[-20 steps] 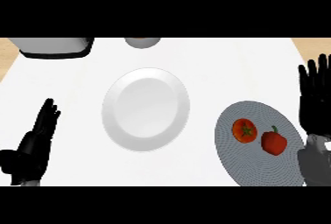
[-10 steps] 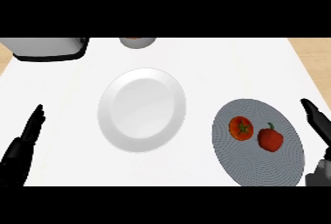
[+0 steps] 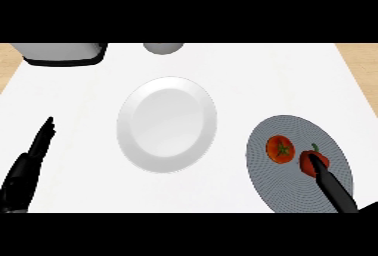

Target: Pick the bell pepper from the placemat and place it in the plate

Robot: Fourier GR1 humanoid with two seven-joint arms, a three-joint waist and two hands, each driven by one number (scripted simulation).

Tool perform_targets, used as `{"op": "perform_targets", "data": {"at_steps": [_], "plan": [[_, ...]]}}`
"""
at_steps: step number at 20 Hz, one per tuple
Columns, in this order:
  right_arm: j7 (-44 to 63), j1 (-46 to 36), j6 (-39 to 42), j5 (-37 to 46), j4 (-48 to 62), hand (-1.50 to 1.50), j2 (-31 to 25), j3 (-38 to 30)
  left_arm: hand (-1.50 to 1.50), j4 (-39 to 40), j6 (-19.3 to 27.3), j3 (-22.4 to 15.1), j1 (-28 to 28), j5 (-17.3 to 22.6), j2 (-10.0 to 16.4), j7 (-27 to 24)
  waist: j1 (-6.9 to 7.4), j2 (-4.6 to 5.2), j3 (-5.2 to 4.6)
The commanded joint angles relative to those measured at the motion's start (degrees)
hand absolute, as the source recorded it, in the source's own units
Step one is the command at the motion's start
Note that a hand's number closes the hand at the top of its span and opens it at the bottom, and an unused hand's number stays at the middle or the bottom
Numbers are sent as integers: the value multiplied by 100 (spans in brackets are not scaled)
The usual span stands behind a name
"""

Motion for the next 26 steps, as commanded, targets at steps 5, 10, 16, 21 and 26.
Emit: {"op": "perform_targets", "data": {"at_steps": [5, 10, 16, 21, 26], "plan": [[2164, 1484, -30, 915, -120, -150, -1249, 839, 0, 221, -180, 13, -63, -43, -33, -162, 135, 66, -27], [3978, 1785, 306, 1189, -678, -150, -2237, 575, 0, 206, -174, 1, -86, -92, -147, -203, 169, 77, -23], [6188, 963, 1222, 1330, -822, -150, -3252, 187, 0, 244, -436, 158, -72, -73, 21, -260, 218, 51, -5], [7237, 214, 1889, 1618, -498, -150, -3393, 480, 0, 141, -200, 54, -78, -321, -339, -167, 148, 23, 10], [7536, -451, 2768, 1238, 165, -150, -3660, 456, 0, 417, -415, 269, 139, -277, -311, -547, 141, 19, 13]]}}
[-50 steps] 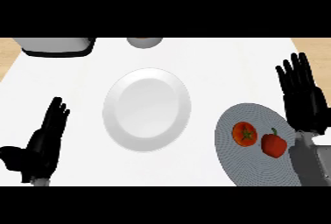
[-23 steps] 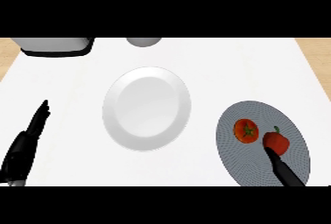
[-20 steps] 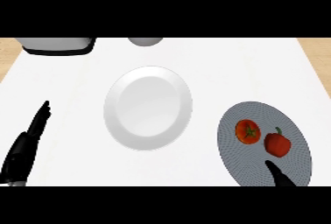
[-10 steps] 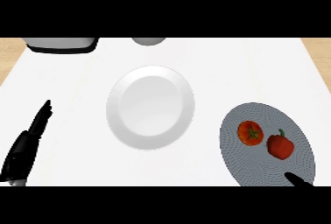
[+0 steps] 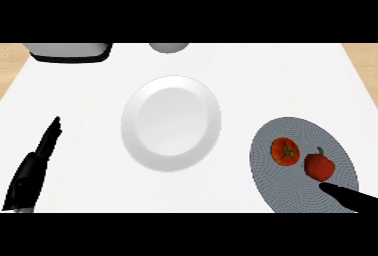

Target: Pick the bell pepper from the placemat and place it in the plate

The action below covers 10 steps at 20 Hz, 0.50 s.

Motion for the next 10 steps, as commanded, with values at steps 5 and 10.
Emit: {"op": "perform_targets", "data": {"at_steps": [5, 10], "plan": [[15, -399, 1089, -274, 430, -150, 136, -139, 0, 166, -260, 305, 65, -179, -206, -45, -100, -25, 7], [-372, -455, 1294, -127, 829, -150, 634, 23, 0, -180, -330, 422, 177, -367, -308, 152, -91, -26, 9]]}}
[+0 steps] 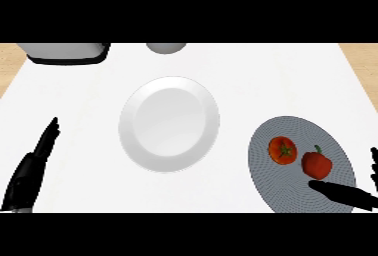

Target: Pick the bell pepper from the placemat and place it in the plate

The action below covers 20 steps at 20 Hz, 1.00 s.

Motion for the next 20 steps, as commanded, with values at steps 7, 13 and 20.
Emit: {"op": "perform_targets", "data": {"at_steps": [7, 13, 20], "plan": [[-444, -372, 740, 157, 855, -150, 762, -14, 0, 225, -289, 349, -259, -347, -365, 139, -21, 0, -1], [-734, -805, 1286, 151, 1528, -150, 900, -644, 0, -292, -724, 766, 81, -431, -328, 236, -3, -4, 0], [-1214, -1083, 1220, 545, 2353, -150, 1512, -548, 0, -697, -992, 1018, 416, -569, -322, 322, 27, -3, 3]]}}
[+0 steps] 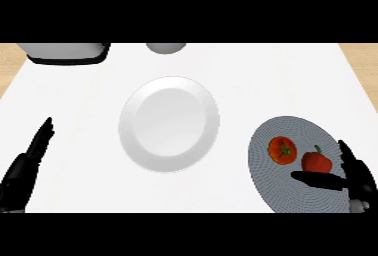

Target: Pick the bell pepper from the placemat and place it in the plate

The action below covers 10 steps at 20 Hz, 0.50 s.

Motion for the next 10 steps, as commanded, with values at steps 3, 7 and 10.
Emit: {"op": "perform_targets", "data": {"at_steps": [3, 7, 10], "plan": [[-353, -417, 35, 167, 222, 150, 156, -303, 0, -21, -213, 154, 169, -130, -172, -226, 5, 0, 1], [-1355, -43, -227, 409, 782, 150, 621, -219, 0, 198, -229, 294, -264, -281, -270, -13, -15, 3, 2], [-994, -129, -176, 640, 617, 150, 597, -301, 0, 234, -207, 268, -235, -494, -480, -16, -15, 2, 1]]}}
